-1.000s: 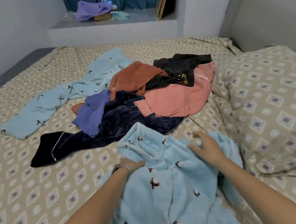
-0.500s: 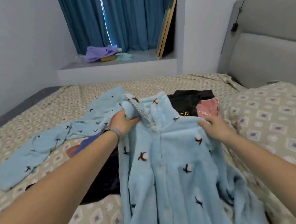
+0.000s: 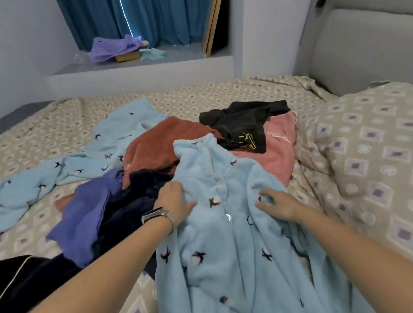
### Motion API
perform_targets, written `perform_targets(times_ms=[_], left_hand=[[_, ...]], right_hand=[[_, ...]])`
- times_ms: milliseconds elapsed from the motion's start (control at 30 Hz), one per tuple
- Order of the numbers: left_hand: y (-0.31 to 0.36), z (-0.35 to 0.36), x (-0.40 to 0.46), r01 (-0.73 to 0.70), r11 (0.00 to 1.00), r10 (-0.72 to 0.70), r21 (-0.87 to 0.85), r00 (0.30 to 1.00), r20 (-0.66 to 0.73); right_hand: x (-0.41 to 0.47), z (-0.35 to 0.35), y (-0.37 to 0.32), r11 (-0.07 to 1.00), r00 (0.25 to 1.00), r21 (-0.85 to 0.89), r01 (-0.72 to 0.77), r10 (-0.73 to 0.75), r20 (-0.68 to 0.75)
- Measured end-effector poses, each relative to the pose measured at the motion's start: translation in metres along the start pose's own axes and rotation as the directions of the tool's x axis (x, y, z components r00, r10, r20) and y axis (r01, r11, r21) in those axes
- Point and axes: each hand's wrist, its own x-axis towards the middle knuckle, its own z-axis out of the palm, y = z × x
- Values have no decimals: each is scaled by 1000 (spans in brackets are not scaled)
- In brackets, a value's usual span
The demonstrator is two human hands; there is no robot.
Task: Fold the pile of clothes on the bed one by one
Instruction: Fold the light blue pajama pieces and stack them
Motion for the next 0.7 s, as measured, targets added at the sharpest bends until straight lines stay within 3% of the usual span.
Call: perform_targets(times_ms=[100,167,233,300,333,367,433,467,533,600,667,700], left_hand=[[-7,-1,-44,76,972,-126,-224,968,-216],[-17,1,-81,230,920,-298,-316,937,-185],[-32,3,-122,366,834,-377,-413,924,59],[-33,8,-164,484,734,-277,-477,854,441],[-32,14,-184,522,715,-200,-464,790,580],[-31,19,-202,513,741,-172,-433,768,617],[-39,29,-224,457,783,-211,-423,834,509],[-48,28,-226,477,749,-267,-460,853,449],[-67,12,-222,540,696,-379,-473,836,397],[-94,-16,-209,622,645,-550,-444,781,296],[-124,-49,-195,649,569,-672,-505,721,168],[-133,-62,-191,627,594,-675,-505,730,112]], right_hand=[[-22,7,17,994,972,98,54,-30,-233],[-42,6,32,1000,907,23,-11,20,-421],[-67,4,47,987,903,-33,-157,130,-409],[-93,7,59,971,950,58,-232,239,-200],[-106,11,64,961,961,111,-255,264,-78],[-120,15,66,958,965,114,-263,263,10],[-147,27,71,960,955,-18,-279,280,97],[-158,31,75,956,952,-105,-272,284,118],[-176,23,77,939,953,-246,-243,278,121],[-189,-2,76,924,964,-289,-249,266,22],[-200,-29,73,941,953,-185,-284,257,-159],[-206,-38,69,953,940,-116,-279,247,-234]])
